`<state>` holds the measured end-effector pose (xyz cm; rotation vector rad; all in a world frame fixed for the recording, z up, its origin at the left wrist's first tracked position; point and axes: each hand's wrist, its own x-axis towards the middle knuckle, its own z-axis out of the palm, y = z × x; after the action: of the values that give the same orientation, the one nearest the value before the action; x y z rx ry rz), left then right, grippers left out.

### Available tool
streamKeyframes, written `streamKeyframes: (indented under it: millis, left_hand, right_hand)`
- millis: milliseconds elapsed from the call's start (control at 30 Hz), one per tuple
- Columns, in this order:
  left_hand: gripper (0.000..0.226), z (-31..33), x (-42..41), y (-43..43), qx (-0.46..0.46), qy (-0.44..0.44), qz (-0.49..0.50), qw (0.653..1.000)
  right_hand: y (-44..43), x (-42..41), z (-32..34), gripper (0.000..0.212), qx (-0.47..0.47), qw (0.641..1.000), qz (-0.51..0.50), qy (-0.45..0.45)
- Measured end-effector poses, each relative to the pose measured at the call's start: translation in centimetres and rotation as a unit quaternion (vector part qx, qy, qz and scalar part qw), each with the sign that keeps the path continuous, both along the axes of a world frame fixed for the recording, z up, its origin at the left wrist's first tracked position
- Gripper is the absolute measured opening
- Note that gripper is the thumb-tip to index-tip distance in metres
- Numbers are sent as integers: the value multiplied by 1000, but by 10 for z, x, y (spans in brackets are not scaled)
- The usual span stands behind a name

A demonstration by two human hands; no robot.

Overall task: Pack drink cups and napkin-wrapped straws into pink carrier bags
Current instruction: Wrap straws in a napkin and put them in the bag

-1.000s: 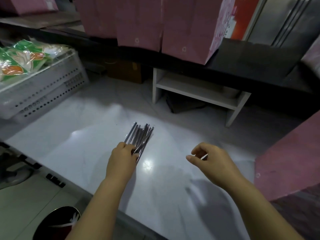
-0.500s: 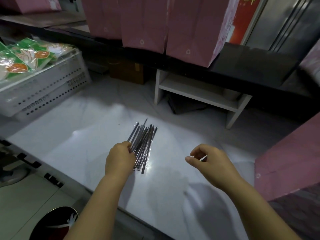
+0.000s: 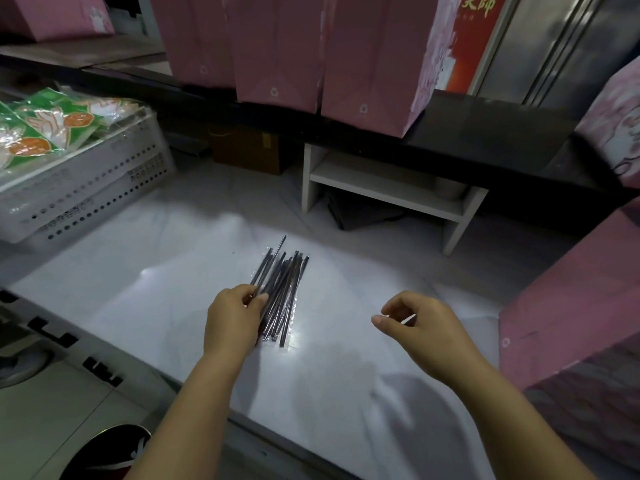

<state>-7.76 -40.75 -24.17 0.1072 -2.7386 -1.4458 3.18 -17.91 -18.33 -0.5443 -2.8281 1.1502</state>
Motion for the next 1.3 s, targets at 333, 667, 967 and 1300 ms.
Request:
streamKeyframes:
  millis: [333,667,967,1300]
  left_hand:
    - [8,11,3,7,-22,18,-27,999]
    - [16,48,32,38,113,47,-84,989]
    - [20,102,114,82,202,95,-167,960]
    - [26,137,242,176,218,131,-319,913]
  right_hand:
    - [-1,14,3,15,4,1000,-13,4]
    - [12,37,25,14,1,998,-19,65]
    - [39,112,66,11,-23,984,0,175]
    - [106,260,92,11,-41,962,-58,263]
